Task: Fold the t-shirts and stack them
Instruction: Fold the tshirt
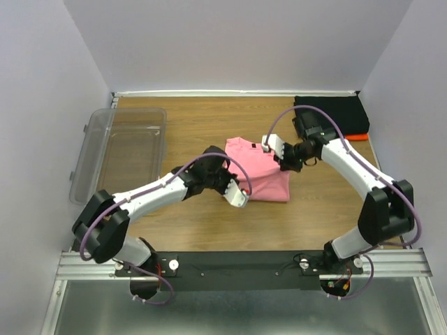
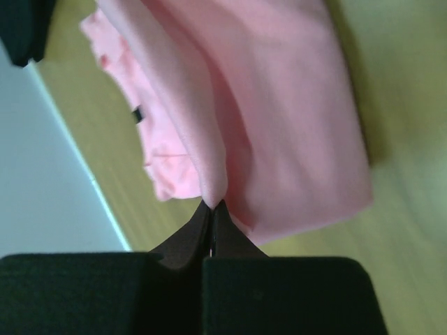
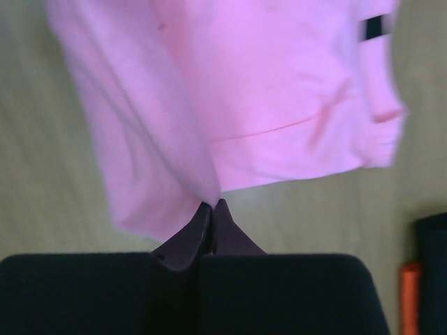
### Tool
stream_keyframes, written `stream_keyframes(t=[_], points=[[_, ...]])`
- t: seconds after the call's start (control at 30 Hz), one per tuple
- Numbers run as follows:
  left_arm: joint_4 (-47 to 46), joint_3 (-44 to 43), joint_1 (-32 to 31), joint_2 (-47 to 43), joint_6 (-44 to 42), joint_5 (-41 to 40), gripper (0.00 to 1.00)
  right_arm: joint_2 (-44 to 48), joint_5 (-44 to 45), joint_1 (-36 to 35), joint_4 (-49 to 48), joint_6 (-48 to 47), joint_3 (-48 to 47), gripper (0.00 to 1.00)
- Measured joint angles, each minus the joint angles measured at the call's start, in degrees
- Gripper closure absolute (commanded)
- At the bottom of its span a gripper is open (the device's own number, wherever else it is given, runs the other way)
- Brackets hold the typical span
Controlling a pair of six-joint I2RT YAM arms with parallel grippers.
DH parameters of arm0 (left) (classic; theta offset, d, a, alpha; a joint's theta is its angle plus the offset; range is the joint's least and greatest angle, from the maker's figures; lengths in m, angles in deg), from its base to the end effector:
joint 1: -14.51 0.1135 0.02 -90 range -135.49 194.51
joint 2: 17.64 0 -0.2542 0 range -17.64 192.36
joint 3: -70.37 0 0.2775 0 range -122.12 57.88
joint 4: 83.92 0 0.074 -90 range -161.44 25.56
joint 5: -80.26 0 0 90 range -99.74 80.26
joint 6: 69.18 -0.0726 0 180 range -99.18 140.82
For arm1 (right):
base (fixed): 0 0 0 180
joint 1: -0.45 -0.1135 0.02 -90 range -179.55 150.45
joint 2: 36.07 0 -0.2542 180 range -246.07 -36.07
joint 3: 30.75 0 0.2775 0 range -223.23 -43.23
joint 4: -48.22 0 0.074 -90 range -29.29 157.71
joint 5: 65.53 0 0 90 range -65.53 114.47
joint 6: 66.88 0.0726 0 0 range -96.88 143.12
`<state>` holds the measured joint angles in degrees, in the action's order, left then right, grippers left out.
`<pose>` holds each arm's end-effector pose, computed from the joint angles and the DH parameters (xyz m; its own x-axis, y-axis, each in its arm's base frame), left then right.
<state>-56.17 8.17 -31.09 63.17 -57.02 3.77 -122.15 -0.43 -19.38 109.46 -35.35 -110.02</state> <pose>0.2273 -0.2563 0.1712 0.6827 0.6613 -0.3106 0.6651 -0.3864 0.6390 0.3005 0.1409 0.2045 -0.0678 -0.8463 -0.5283 -0.9820 0.1501 -0.1144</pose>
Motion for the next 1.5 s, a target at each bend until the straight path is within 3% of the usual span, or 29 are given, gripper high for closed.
stream_keyframes(t=[0.2, 0.5, 0.97, 1.17, 1.2, 1.23, 1.27, 1.3, 1.33, 1.43, 1.47, 1.5], points=[[-6.45, -12.31, 6.36, 11.52, -2.56, 0.61, 1.0, -11.37, 0.0, 3.39, -3.28, 2.62, -14.67, 0.99], [-11.61, -24.09, 13.16, 26.36, -4.24, 0.61, 1.0, -25.59, 0.68, 7.1, -7.3, 7.54, -24.41, 1.0], [-13.9, -27.8, 15.19, 32.54, -4.96, 0.44, 1.0, -29.94, 2.38, 7.85, -8.85, 11.8, -29.94, 0.98], [-16.24, -28.74, 15.23, 34.53, -3.93, -0.35, 1.0, -32.2, 3.43, 7.85, -9.33, 13.44, -31.85, 0.9], [-16.68, -28.79, 15.23, 34.75, -3.54, -0.63, 0.96, -32.61, 3.74, 7.85, -9.33, 13.7, -32.06, 0.88], [-17.31, -28.92, 15.23, 35.08, -2.84, -1.05, 0.72, -32.89, 4.13, 7.85, -9.38, 14.01, -32.3, 0.77], [-18.01, -29.07, 15.23, 35.54, -2.19, -1.73, 0.61, -33.46, 4.98, 7.85, -9.66, 14.53, -32.76, 0.71], [-19.02, -29.14, 15.23, 35.87, -1.51, -2.54, 0.53, -34.05, 5.79, 7.85, -9.9, 15.41, -33.27, 0.55], [-20.13, -29.16, 15.23, 36.15, -0.33, -3.45, 0.4, -34.6, 7.37, 7.85, -11.28, 17.11, -33.51, 0.01], [-25.92, -29.31, 15.17, 37.09, 4.07, -9.94, 0.29, -35.54, 12.09, 7.85, -15.08, 21.14, -33.55, 0.0], [-28.61, -29.59, 15.17, 37.46, 5.99, -13.53, 0.04, -35.76, 14.34, 7.85, -17.35, 23.3, -33.55, 0.0], [-30.14, -29.75, 15.17, 37.64, 7.52, -15.8, 0.03, -35.76, 15.56, 7.96, -18.88, 24.76, -33.53, 0.0]])
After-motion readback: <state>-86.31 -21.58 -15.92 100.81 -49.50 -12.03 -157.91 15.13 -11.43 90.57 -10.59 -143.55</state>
